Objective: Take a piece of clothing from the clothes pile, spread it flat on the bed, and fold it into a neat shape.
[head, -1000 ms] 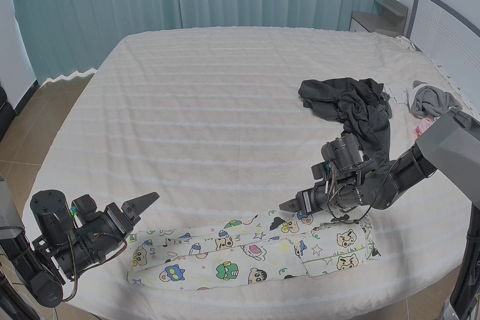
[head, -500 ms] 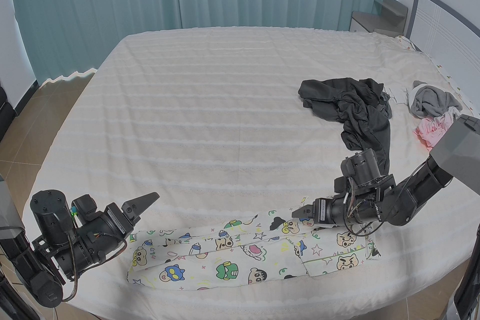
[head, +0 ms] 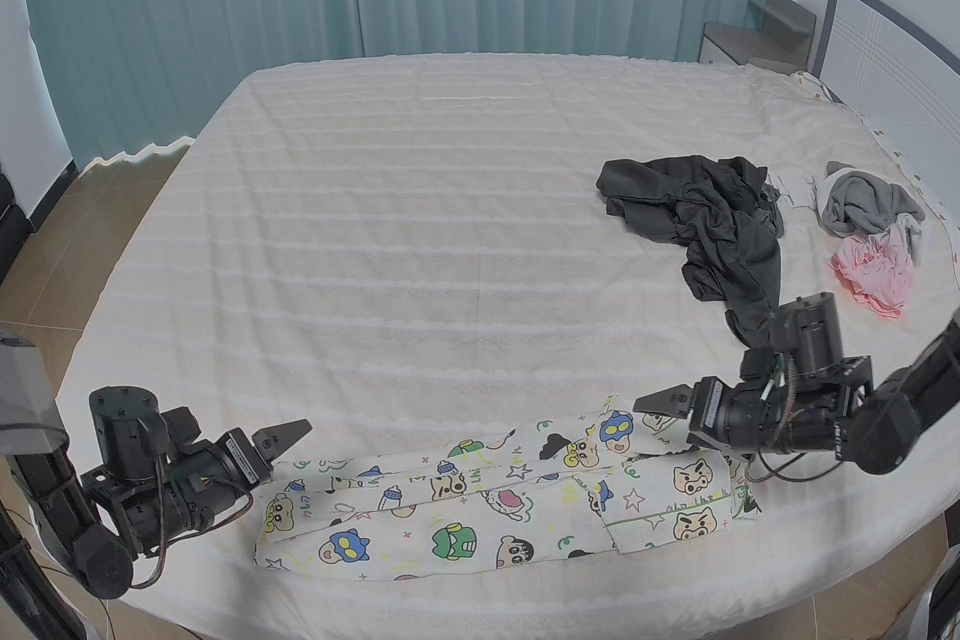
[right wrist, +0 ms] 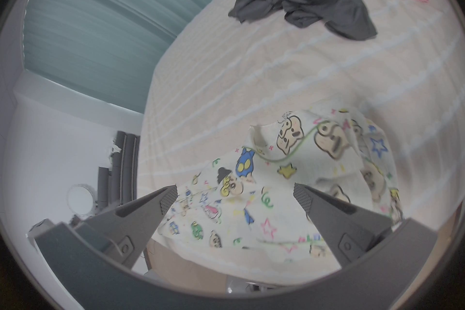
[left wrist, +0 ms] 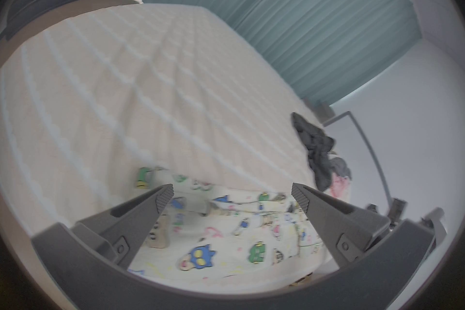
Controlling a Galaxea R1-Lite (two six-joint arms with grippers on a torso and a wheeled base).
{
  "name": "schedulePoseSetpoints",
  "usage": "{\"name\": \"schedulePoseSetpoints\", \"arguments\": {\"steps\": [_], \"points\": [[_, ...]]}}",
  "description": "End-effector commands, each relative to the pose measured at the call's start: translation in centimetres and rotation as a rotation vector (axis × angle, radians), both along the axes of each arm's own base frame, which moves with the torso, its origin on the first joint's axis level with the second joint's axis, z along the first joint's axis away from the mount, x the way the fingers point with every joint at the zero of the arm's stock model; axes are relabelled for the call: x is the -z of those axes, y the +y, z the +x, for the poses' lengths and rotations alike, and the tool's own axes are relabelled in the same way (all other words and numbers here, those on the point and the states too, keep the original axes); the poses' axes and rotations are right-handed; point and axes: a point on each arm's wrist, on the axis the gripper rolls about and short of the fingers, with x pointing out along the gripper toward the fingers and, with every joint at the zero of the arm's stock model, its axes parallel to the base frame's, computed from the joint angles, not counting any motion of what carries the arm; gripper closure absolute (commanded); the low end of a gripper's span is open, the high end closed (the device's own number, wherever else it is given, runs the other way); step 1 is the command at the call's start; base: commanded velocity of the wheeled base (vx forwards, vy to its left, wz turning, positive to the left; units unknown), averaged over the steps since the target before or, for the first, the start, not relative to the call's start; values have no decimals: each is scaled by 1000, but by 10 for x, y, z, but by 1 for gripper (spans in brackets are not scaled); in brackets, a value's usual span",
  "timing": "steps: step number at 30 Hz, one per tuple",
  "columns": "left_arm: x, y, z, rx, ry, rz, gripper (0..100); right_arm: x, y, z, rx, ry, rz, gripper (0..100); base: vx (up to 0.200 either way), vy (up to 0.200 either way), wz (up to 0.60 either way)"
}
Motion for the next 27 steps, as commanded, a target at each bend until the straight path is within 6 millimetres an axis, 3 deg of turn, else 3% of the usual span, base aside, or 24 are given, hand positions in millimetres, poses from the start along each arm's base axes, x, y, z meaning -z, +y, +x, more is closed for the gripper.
{"name": "schedulePoseSetpoints", "arguments": {"steps": [1,3,6,11,27], "points": [[20,35,25,-140,179,58,0,-37,-32,-63,71,-111,130,0,0,0,0],[5,48,27,-159,270,-37,0,-34,-39,-79,86,-121,154,0,0,0,0],[-16,52,21,-80,354,-180,0,-31,-41,-86,87,-142,164,0,0,0,0],[-22,54,27,-62,480,-214,0,-24,-45,-85,107,-142,168,0,0,0,0],[4,56,35,-121,581,-176,0,-17,-45,-85,107,-144,168,0,0,0,0]]}}
